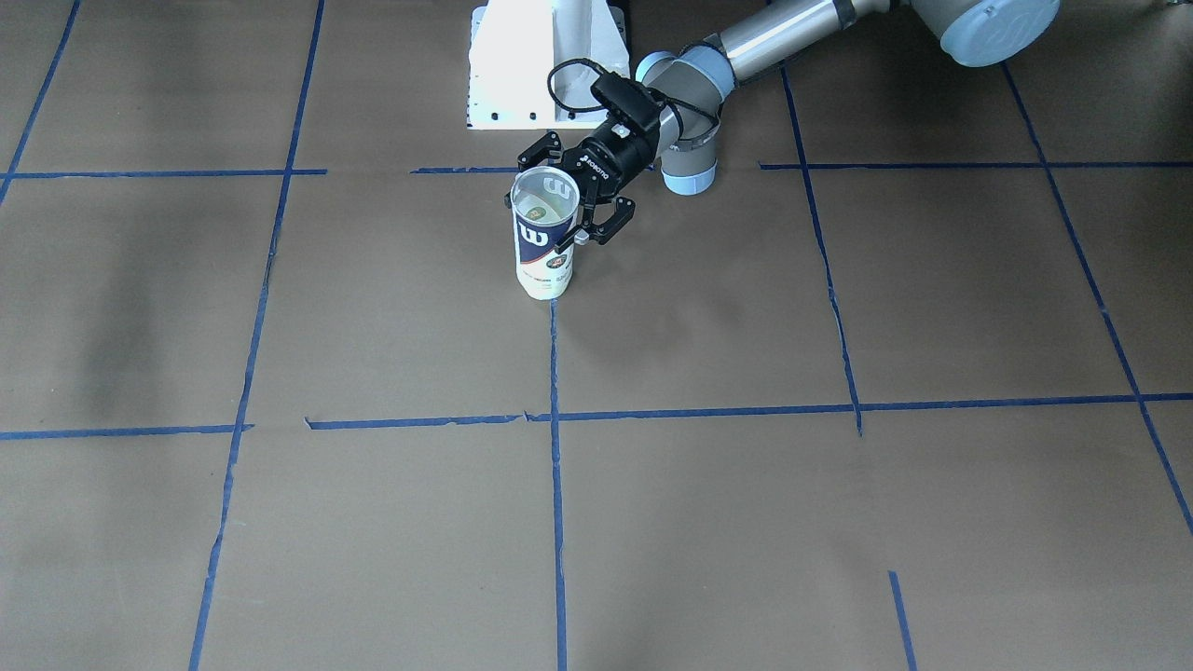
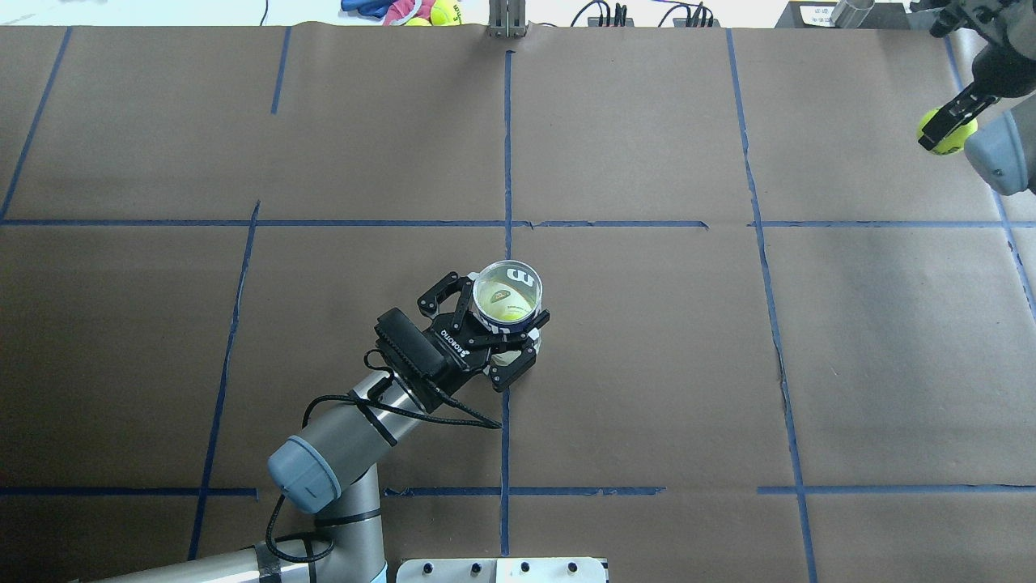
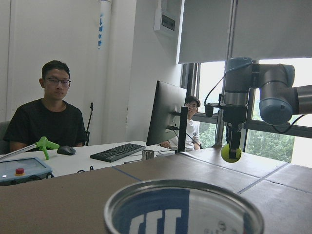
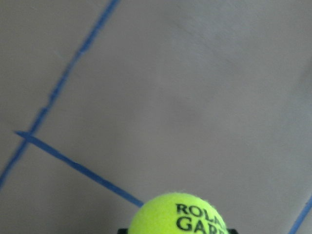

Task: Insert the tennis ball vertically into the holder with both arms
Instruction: 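Move the right gripper to the second tennis ball and grasp it, then carry the second ball with the right gripper above the holder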

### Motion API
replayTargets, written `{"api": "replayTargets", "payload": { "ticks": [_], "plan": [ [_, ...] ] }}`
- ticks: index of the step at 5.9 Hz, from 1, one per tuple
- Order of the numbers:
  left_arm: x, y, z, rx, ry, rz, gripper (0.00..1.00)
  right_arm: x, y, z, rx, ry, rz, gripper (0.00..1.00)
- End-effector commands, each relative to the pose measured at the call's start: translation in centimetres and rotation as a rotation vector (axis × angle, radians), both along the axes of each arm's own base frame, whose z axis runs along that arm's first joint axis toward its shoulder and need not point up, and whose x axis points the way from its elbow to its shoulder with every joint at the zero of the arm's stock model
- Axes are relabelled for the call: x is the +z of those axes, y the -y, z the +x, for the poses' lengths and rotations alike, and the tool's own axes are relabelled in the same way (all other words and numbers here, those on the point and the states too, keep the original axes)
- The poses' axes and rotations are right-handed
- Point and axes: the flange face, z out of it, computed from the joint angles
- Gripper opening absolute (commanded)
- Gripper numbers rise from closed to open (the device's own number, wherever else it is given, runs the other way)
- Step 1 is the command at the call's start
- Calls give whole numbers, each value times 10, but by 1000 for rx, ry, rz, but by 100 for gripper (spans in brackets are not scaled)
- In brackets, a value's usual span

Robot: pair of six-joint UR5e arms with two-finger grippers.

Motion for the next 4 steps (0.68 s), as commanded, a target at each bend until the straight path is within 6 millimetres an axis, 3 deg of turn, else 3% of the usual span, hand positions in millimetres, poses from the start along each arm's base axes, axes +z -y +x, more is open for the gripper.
{"api": "replayTargets", "payload": {
  "ticks": [1,3,4],
  "plan": [
    [0,0,0,0,1,0,89,-139,-90,-59,103,145,-106,0],
    [1,-1,1,1,4,-1,89,-256,-146,-168,169,291,-260,1],
    [0,-2,2,3,4,-1,89,-284,-174,-207,180,391,-304,2]
  ]
}}
